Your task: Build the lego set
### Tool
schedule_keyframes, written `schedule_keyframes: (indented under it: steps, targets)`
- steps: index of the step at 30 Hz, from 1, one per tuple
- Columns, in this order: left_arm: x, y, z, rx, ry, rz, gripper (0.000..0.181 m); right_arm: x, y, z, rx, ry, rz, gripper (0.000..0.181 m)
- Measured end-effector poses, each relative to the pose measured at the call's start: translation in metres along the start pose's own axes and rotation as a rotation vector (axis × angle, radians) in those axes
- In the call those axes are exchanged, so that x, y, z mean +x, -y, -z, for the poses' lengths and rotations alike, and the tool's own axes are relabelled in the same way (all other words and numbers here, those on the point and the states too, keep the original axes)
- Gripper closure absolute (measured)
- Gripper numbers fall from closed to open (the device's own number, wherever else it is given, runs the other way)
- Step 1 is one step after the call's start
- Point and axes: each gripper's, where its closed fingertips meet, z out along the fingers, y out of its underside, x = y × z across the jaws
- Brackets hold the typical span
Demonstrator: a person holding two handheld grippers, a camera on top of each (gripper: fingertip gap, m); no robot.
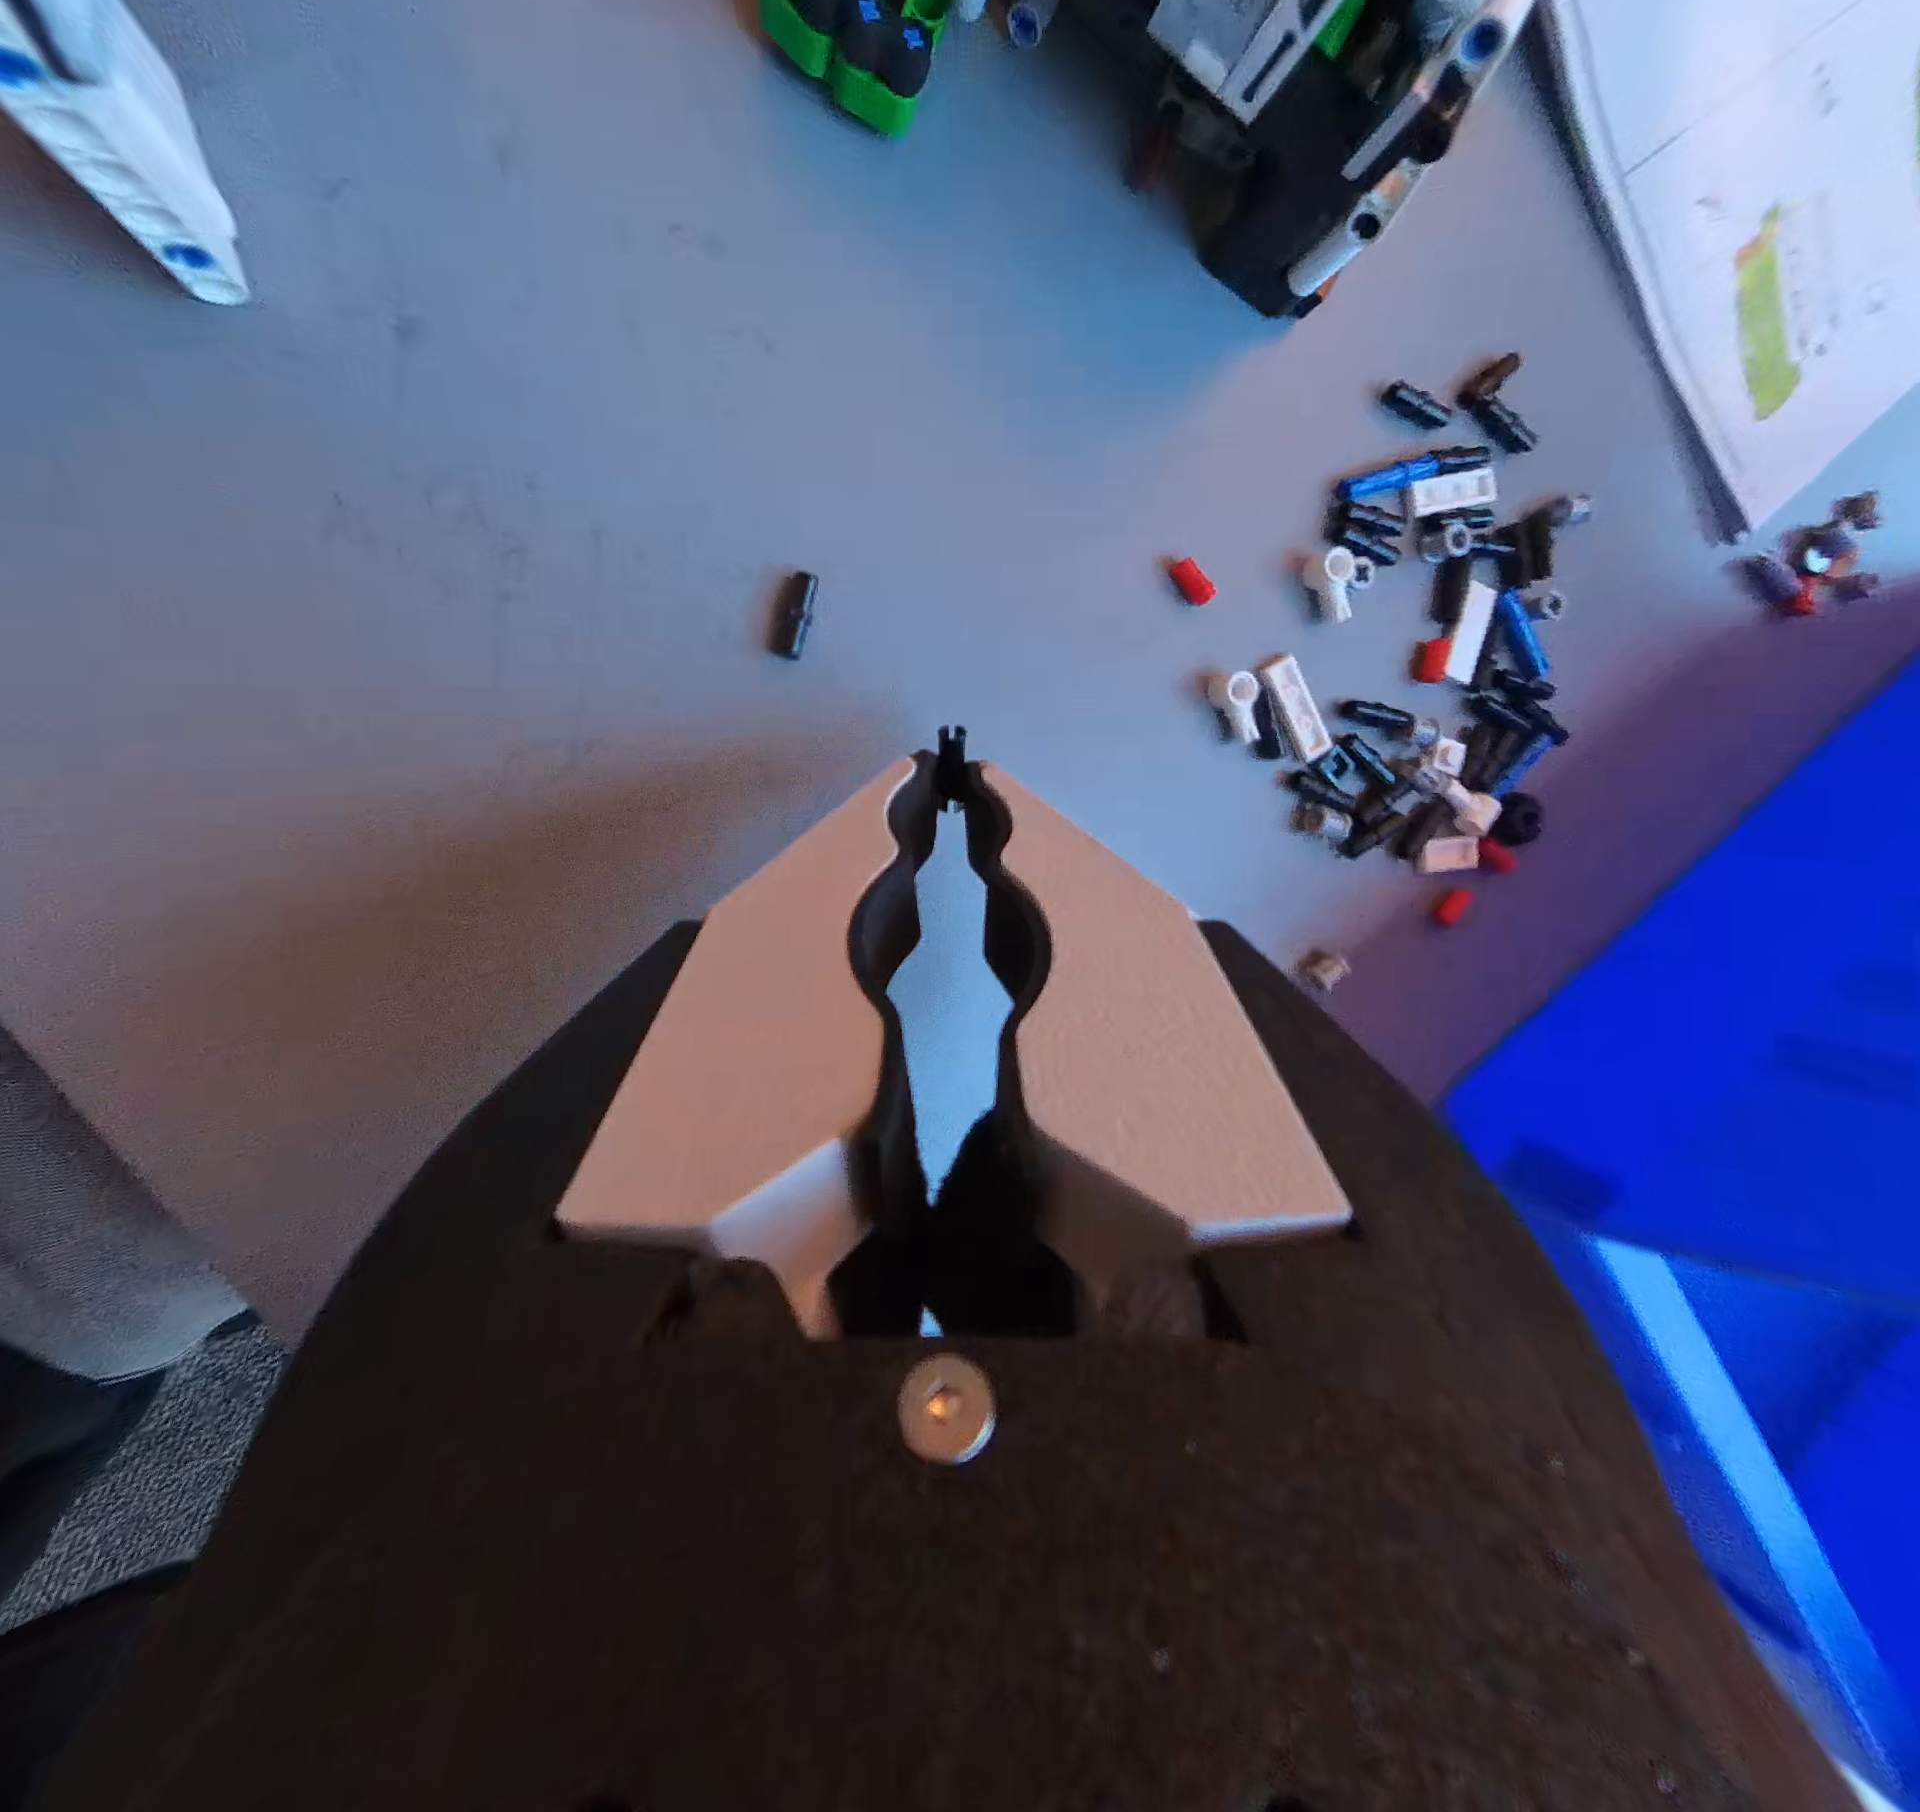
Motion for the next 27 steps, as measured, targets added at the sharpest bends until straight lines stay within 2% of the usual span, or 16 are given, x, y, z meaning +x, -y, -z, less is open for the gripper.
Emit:
schedule_keyframes:
  steps: [6,8,10,12,14,17,18,19,21,23,27]
  targets:
    - [-0.003,-0.009,0.000,-0.052,0.028,-0.022,0.175,-0.002,-0.003,-0.012,0.006,0.084,-0.029,0.177]
    - [-0.011,-0.009,0.002,-0.045,0.082,-0.048,0.175,-0.001,-0.004,-0.011,0.022,0.091,-0.044,0.177]
    - [-0.018,0.000,0.008,0.011,0.132,-0.062,0.174,0.001,-0.001,-0.013,0.058,0.079,-0.061,0.177]
    - [-0.023,0.018,0.017,0.124,0.172,-0.055,0.175,0.000,0.009,-0.010,0.125,0.064,-0.075,0.167]
    - [-0.021,0.039,0.026,0.247,0.182,-0.051,0.175,-0.010,0.036,0.002,0.277,0.077,-0.086,0.157]
    - [-0.016,0.064,0.040,0.425,0.168,-0.010,0.175,-0.065,0.100,0.036,0.683,0.269,-0.041,0.141]
    - [-0.015,0.071,0.044,0.481,0.155,0.006,0.175,-0.081,0.112,0.043,0.768,0.299,-0.006,0.141]
    - [-0.012,0.076,0.047,0.525,0.127,0.028,0.175,-0.083,0.120,0.043,0.798,0.240,0.016,0.141]
    - [-0.012,0.081,0.052,0.591,0.094,0.076,0.175,-0.078,0.130,0.045,0.831,0.097,0.063,0.163]
    - [-0.013,0.080,0.057,0.611,0.072,0.094,0.175,-0.083,0.134,0.045,0.812,0.098,0.115,0.175]
    - [-0.009,0.070,0.052,0.527,0.061,0.035,0.174,-0.081,0.124,0.044,0.700,0.124,0.170,0.178]
